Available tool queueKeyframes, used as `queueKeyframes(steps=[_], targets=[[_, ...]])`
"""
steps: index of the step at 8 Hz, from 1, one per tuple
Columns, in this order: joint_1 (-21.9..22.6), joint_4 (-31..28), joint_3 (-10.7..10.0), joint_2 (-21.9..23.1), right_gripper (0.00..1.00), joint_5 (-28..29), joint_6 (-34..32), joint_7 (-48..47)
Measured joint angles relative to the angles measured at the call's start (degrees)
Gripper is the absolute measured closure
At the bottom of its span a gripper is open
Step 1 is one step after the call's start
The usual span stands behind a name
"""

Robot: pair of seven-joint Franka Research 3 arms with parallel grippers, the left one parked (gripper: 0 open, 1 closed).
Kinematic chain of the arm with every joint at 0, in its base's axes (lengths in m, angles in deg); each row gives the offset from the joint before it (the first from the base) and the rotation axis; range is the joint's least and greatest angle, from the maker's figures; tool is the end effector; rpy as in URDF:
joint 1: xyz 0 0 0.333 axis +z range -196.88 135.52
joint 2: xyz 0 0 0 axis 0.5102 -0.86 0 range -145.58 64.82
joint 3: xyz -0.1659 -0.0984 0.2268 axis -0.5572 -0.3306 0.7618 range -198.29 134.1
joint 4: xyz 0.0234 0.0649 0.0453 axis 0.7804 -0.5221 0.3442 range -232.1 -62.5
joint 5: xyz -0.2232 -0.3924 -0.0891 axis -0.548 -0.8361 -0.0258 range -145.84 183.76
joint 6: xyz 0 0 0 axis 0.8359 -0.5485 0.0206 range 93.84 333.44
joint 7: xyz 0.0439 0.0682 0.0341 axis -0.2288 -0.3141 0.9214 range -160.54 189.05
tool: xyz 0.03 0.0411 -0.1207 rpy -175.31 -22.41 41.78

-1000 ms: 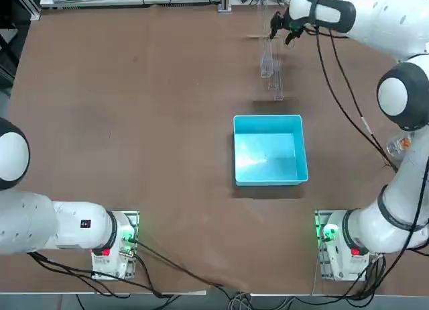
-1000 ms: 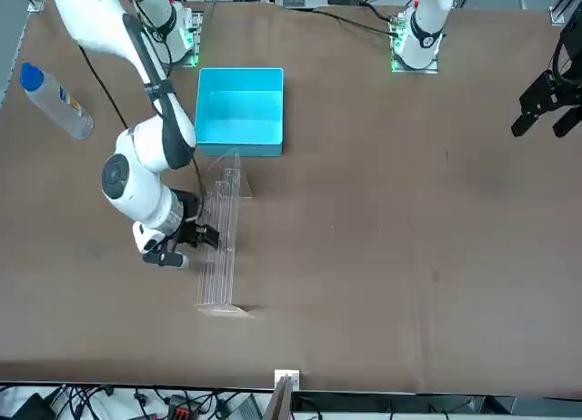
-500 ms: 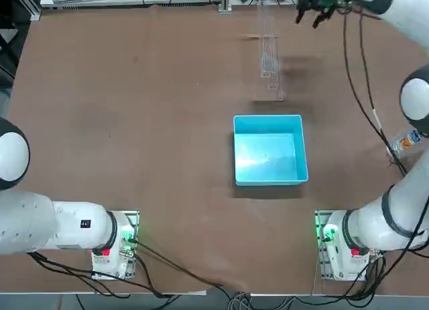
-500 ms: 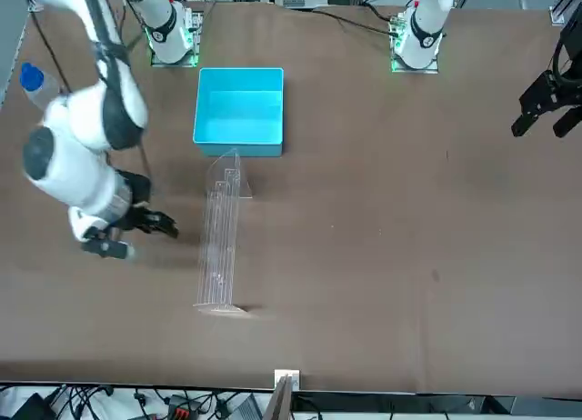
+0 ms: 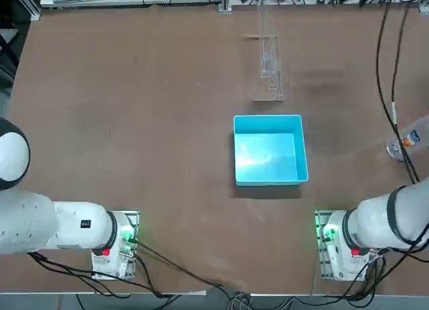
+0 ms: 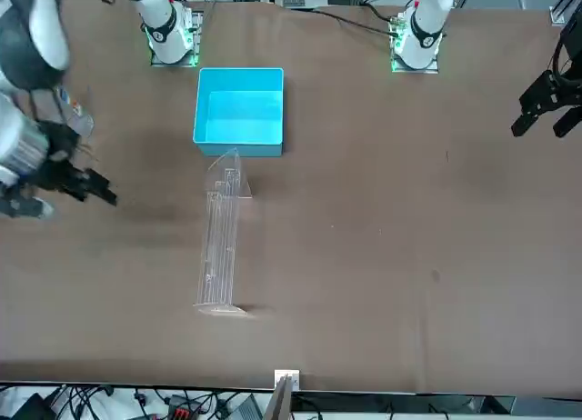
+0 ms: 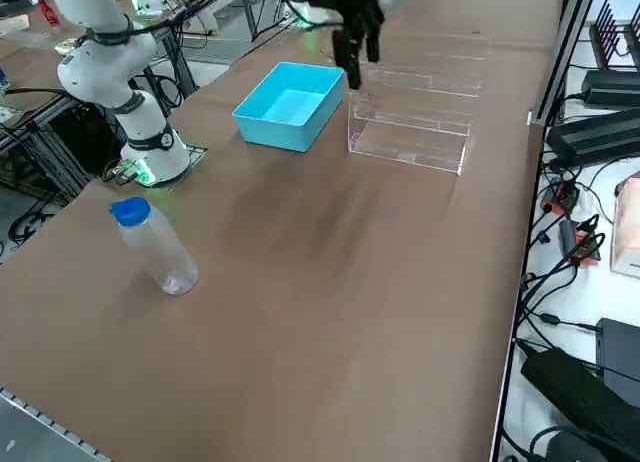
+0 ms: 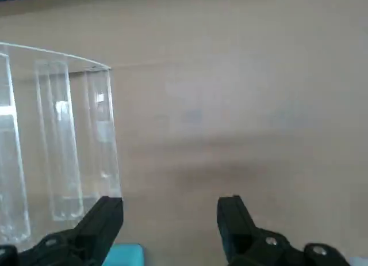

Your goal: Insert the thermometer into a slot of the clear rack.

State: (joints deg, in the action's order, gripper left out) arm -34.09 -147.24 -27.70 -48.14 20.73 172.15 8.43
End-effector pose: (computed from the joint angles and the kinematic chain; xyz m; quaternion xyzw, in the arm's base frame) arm 0.6794 0.0127 0.5022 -0.9980 0.0458 -0.0366 0.0225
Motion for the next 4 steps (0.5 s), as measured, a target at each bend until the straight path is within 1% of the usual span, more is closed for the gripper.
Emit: queueKeyframes(steps=[2, 3, 4], targets=[[-0.2, 1.0, -0.1, 2.8, 0.0, -1.5, -4.1, 0.0], [-0.2, 2.8, -0.6, 3.2, 0.0, -1.5, -8.7, 0.7], [-0.2, 4.5, -1.6, 3.5, 0.0, -1.5, -12.9, 2.6]])
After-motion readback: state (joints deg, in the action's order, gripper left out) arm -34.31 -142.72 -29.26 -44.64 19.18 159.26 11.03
